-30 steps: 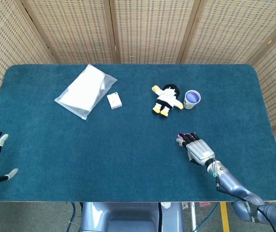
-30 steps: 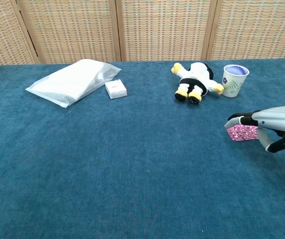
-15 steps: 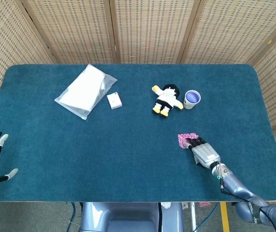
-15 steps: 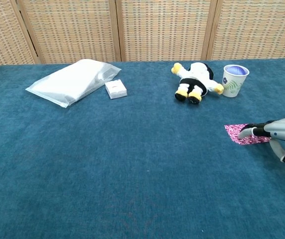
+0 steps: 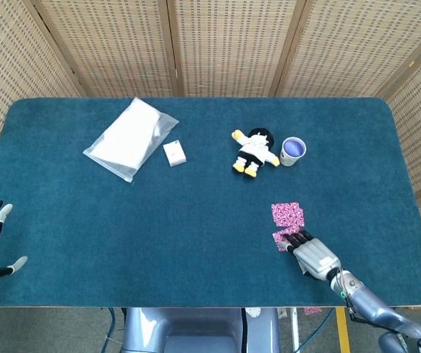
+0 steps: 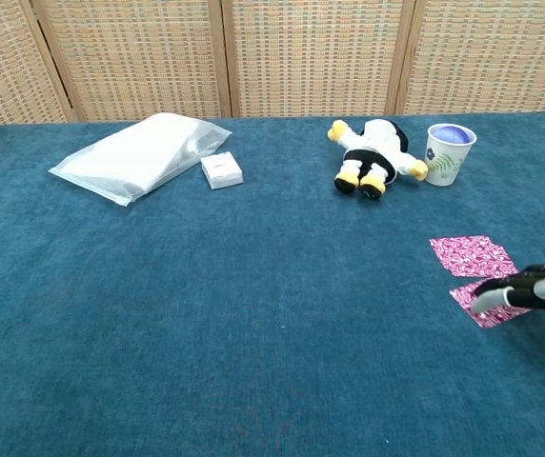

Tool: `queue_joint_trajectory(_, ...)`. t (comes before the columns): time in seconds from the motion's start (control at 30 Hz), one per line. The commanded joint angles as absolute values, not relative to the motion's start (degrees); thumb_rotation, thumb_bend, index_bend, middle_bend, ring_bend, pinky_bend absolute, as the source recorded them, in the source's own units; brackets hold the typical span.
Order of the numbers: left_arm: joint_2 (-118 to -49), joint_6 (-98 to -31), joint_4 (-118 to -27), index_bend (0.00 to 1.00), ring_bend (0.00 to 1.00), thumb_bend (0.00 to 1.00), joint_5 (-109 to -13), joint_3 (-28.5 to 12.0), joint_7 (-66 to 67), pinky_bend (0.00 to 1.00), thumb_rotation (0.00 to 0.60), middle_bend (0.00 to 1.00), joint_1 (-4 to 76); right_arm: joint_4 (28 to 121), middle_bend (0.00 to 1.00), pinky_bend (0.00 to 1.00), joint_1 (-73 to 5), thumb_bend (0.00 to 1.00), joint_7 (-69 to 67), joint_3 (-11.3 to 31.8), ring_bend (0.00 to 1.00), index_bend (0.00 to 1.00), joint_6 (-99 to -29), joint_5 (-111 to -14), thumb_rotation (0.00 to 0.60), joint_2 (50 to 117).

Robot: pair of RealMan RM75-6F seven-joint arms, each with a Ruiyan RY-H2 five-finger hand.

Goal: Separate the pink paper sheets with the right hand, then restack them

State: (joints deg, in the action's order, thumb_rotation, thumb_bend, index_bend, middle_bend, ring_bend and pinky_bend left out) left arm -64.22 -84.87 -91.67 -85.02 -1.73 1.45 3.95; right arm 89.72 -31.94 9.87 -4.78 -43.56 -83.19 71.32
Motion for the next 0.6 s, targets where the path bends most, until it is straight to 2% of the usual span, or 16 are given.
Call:
queue_joint_trajectory(0.03, -64.2, -84.9, -91.7, 0.00, 0.00, 0.00, -85.1, -1.7, 1.4, 0.00, 0.600, 0.00, 3.9, 91.6, 0.05, 0.00, -31.5, 1.00, 10.2, -6.1, 0.00, 0.09, -44.4, -85.1, 0.600, 70.1)
queue_joint_trajectory(0.23, -64.2, -84.9, -91.7, 0.00, 0.00, 0.00, -85.0, -1.7, 1.4, 0.00, 0.600, 0.00, 3.9, 94.7, 0.05, 0.00, -30.8, 1.00, 9.6, -6.7, 0.00, 0.11, -48.0, -88.6, 0.600, 68.3)
queue_joint_trajectory(0.4, -64.2, -84.9, -91.7, 0.00, 0.00, 0.00, -85.0, -1.7, 1.5, 0.00, 0.600, 0.00, 3.9, 93.3, 0.06, 0.00, -30.1, 1.00, 5.7, -4.7, 0.00, 0.12, -53.3, -90.7, 0.600, 69.8)
queue_joint_trajectory(0.6, -64.2, -84.9, -91.8, 0.00, 0.00, 0.00, -85.0, -1.7, 1.5, 0.00, 0.600, 0.00, 3.9, 87.9, 0.06, 0.00, -31.6, 1.00, 4.6, -1.6, 0.00, 0.12, -52.0, -87.5, 0.600, 74.2)
